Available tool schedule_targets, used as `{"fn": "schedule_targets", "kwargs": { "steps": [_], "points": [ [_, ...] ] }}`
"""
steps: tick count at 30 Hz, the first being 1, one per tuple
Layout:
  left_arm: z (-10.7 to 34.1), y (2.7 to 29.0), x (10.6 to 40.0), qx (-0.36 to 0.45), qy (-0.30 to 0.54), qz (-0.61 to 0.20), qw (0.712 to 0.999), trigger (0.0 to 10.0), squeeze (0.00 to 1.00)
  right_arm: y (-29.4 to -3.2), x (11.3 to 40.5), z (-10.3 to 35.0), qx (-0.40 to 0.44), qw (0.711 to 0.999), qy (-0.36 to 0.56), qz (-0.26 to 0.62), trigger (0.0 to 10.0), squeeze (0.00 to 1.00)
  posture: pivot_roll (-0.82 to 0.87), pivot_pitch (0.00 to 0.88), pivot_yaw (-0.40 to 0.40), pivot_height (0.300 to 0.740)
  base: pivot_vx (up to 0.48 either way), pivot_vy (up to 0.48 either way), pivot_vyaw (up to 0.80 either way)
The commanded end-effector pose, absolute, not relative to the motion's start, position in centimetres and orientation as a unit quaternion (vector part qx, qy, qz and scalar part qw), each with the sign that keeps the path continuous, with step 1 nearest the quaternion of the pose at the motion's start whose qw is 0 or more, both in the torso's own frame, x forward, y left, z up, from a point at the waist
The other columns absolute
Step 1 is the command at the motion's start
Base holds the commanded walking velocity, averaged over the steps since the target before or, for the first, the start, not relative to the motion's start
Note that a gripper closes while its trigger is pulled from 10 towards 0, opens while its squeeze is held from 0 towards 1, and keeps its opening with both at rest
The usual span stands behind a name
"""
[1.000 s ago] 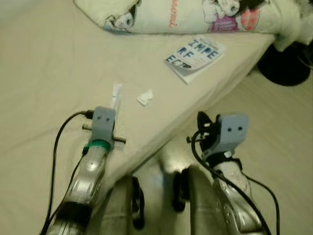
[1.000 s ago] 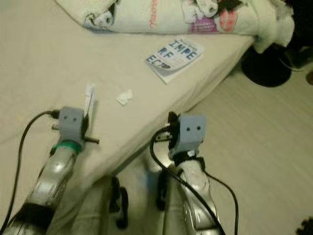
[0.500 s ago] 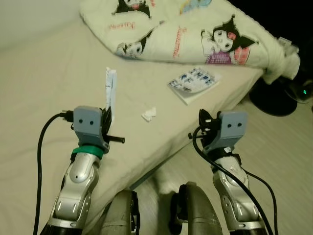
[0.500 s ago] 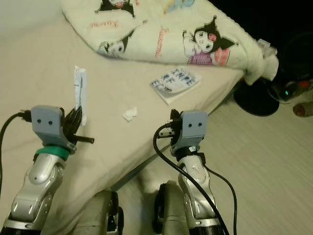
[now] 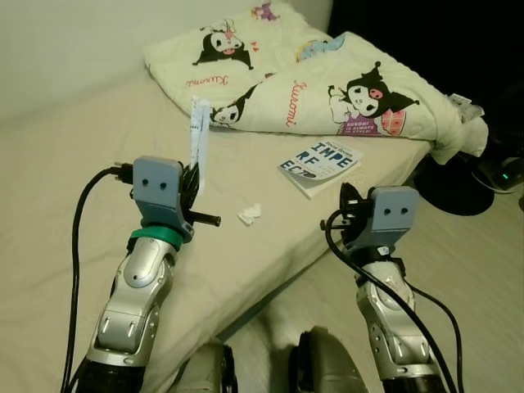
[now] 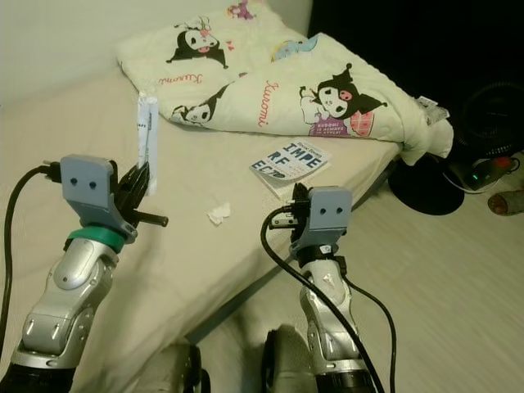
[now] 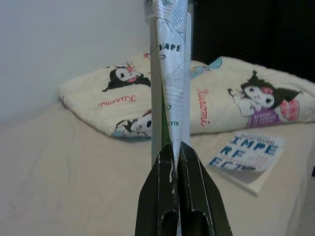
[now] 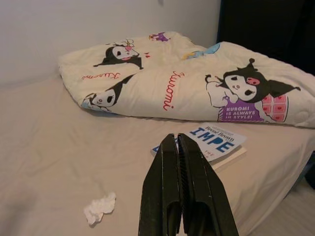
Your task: Clean up the room
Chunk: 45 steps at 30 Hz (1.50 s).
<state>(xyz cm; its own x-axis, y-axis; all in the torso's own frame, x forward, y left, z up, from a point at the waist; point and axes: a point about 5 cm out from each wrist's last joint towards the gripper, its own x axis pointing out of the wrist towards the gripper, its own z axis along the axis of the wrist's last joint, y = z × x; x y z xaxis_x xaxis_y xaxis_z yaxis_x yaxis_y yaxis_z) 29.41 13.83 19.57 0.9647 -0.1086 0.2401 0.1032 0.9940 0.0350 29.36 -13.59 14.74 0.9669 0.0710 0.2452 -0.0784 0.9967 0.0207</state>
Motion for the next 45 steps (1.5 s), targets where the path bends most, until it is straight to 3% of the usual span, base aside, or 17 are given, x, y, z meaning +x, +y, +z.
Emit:
{"fn": "schedule_targets", "kwargs": {
  "steps": [1,11,31,45],
  "points": [
    [19.5,13.9,29.3,0.004,-0.113,-0.053,0.992,10.0,0.0,-13.7,29.3,14.3,0.014,0.992,-0.121,0.034,10.0,0.0,-0.07,0.051,0.066,0.702,0.0,0.0,0.0],
    [18.9,14.2,29.7,0.005,-0.094,-0.042,0.995,10.0,0.0,-13.6,29.5,14.0,0.012,0.992,-0.122,0.036,10.0,0.0,-0.07,0.048,0.061,0.74,0.0,0.0,0.0],
    [18.5,13.7,29.4,0.006,-0.086,-0.048,0.995,10.0,0.0,-13.2,29.5,13.7,0.005,0.992,-0.121,0.046,10.0,0.0,-0.07,0.053,0.06,0.74,0.0,0.0,0.0],
    [18.3,13.8,29.4,0.01,-0.086,-0.044,0.995,10.0,0.0,-13.2,29.6,13.7,0.002,0.991,-0.123,0.046,10.0,0.0,-0.07,0.05,0.059,0.74,-0.283,0.0,0.0]
  ]
}}
